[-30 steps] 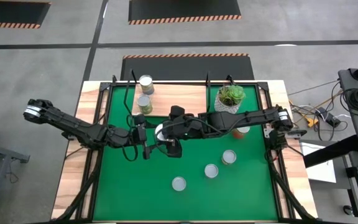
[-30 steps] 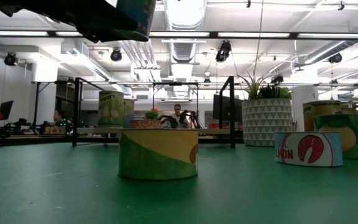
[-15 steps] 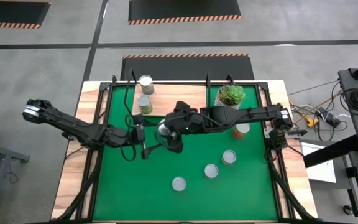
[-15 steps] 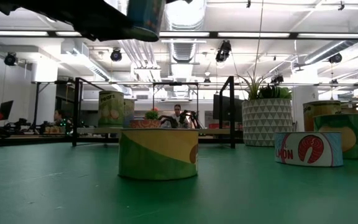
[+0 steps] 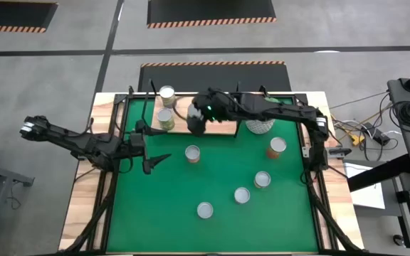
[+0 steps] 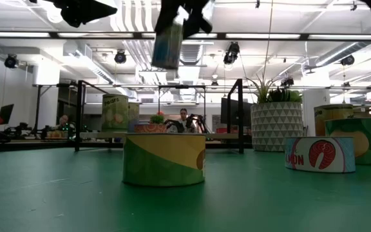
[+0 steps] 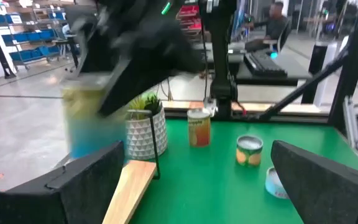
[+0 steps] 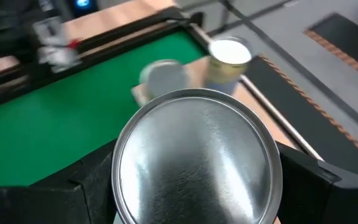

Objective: Pick and place cans onto a shelf
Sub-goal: Put the canned cherries on the shelf

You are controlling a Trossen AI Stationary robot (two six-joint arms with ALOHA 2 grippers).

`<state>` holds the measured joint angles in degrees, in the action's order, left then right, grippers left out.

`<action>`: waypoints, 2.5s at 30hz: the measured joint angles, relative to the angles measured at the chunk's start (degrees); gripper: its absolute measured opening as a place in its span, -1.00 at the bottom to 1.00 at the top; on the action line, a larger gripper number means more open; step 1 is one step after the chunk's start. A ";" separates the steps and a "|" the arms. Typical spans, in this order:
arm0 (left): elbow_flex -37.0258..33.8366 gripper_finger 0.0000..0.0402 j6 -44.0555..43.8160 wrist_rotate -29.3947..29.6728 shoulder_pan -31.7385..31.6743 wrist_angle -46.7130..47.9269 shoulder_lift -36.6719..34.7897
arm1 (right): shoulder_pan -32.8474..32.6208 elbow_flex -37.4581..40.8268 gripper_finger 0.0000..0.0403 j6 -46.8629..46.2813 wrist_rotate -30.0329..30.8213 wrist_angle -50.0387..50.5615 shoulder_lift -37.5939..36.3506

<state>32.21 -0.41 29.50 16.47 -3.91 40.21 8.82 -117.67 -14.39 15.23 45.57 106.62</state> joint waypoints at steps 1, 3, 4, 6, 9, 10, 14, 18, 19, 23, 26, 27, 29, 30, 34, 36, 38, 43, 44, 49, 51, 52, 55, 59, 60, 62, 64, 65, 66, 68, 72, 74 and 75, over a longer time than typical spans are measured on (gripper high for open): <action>-0.03 0.93 -0.30 0.00 0.00 0.72 -0.91 | 1.24 0.13 0.52 -0.65 -0.02 -1.09 0.87; -0.07 0.93 -0.87 0.02 0.00 1.40 -2.01 | 3.38 0.18 0.52 -1.61 0.02 -3.16 3.08; -0.07 0.93 -0.99 0.00 0.00 1.96 -2.48 | 4.43 0.20 0.52 -2.18 0.02 -4.13 4.22; -0.13 0.93 -1.08 0.00 0.00 2.41 -2.84 | 6.34 0.20 0.52 -3.18 0.40 -5.94 6.44; -0.38 0.93 -1.17 0.00 0.00 2.41 -3.15 | 8.63 0.20 0.52 -4.49 4.03 -8.04 9.88; -0.44 0.93 -1.17 0.00 0.00 2.37 -3.02 | 9.28 0.20 0.52 -4.74 5.74 -8.03 11.01; -0.55 0.93 -1.17 0.00 0.00 2.36 -2.81 | 11.25 0.18 0.52 -6.72 9.71 -7.83 14.42; -0.55 0.93 -1.11 0.00 0.00 2.41 -2.72 | 11.84 0.09 0.52 -8.28 10.63 -8.79 16.15; -0.55 0.93 -1.11 0.00 0.00 2.41 -2.74 | 11.86 0.09 0.52 -8.59 11.05 -8.79 16.32; -0.55 0.93 -1.09 0.00 0.00 2.43 -2.72 | 11.94 0.09 0.52 -8.64 13.38 -9.05 16.60; -0.55 0.93 -1.07 0.00 0.00 2.42 -2.72 | 11.97 0.02 0.52 -9.68 13.35 -9.21 16.69; -0.55 0.93 -1.06 0.00 0.00 2.41 -2.72 | 11.95 0.02 0.52 -9.70 13.37 -9.25 16.88; -0.55 0.93 -1.04 0.00 0.00 2.41 -2.72 | 11.95 0.02 0.53 -9.78 13.30 -9.81 17.25; -0.55 0.93 -1.04 0.00 0.00 2.41 -2.70 | 11.95 0.04 0.54 -9.81 13.26 -10.12 17.37; -0.55 0.93 -1.08 0.00 0.00 2.41 -2.70 | 11.95 0.07 0.62 -10.16 13.26 -11.11 17.40; -0.55 0.93 -1.11 0.00 0.00 2.40 -2.70 | 11.95 0.07 0.68 -10.38 13.24 -11.11 17.39; -0.55 0.93 -1.13 0.00 0.00 2.39 -2.70 | 11.95 0.07 0.73 -10.61 13.01 -10.97 17.39; -0.55 0.93 -1.15 0.00 0.00 2.39 -2.70 | 11.95 0.07 0.77 -10.54 12.87 -11.15 17.37; -0.54 0.93 -1.15 0.00 0.00 2.39 -2.70 | 11.95 0.07 0.77 -10.21 12.83 -10.99 17.26; -0.55 0.93 -1.17 0.00 0.00 2.37 -2.70 | 11.82 -2.10 0.75 -6.76 12.57 -7.48 14.74; -0.55 0.93 -1.20 -0.01 0.00 2.38 -2.70 | 11.82 -3.46 0.72 -4.18 10.65 -4.62 13.39; -0.55 0.93 -1.20 0.00 -0.01 2.39 -2.70 | 11.82 -3.93 0.70 -2.96 9.10 -2.83 12.83; -0.54 0.93 -1.58 -0.02 0.00 2.47 -2.70 | 11.84 -4.28 0.60 1.61 2.76 1.71 11.46; -0.54 0.93 -1.66 -0.01 0.00 2.52 -2.70 | 11.80 -4.26 0.35 7.15 -5.14 8.10 10.48; -0.53 0.93 -1.66 -0.02 0.00 2.54 -2.70 | 11.80 -4.26 0.27 8.17 -5.32 9.95 10.47; -0.55 0.93 -1.66 -0.02 0.00 2.56 -2.70 | 11.93 -4.05 0.08 9.33 -4.41 12.00 11.03; -0.53 0.93 -1.66 -0.02 0.00 2.61 -2.70 | 12.24 -3.63 -0.11 9.72 -4.15 12.65 11.86; -0.55 0.93 -1.66 -0.02 0.00 2.63 -2.70 | 12.40 -3.48 -0.21 10.03 -4.10 12.54 12.41; -0.54 0.93 -1.66 -0.02 0.00 2.63 -2.70 | 12.60 -3.41 -0.30 10.65 -3.90 12.39 12.86; -0.52 0.93 -1.66 -0.02 0.00 2.67 -2.67 | 12.96 -3.32 -0.48 11.70 -2.47 12.06 13.78; -0.52 0.93 -1.66 -0.02 0.00 2.74 -2.60 | 13.93 -3.32 -0.77 12.07 1.25 11.24 15.63; -0.52 0.93 -1.66 -0.02 0.00 2.85 -2.53 | 14.54 -3.30 -0.88 12.07 1.31 10.71 16.41; -0.52 0.93 -1.66 -0.02 0.00 2.83 -2.43 | 14.77 -3.28 -0.92 12.10 1.34 10.20 16.76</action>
<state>31.68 -2.07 29.47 16.47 -1.07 37.78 23.60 -120.95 -2.30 16.57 55.76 123.37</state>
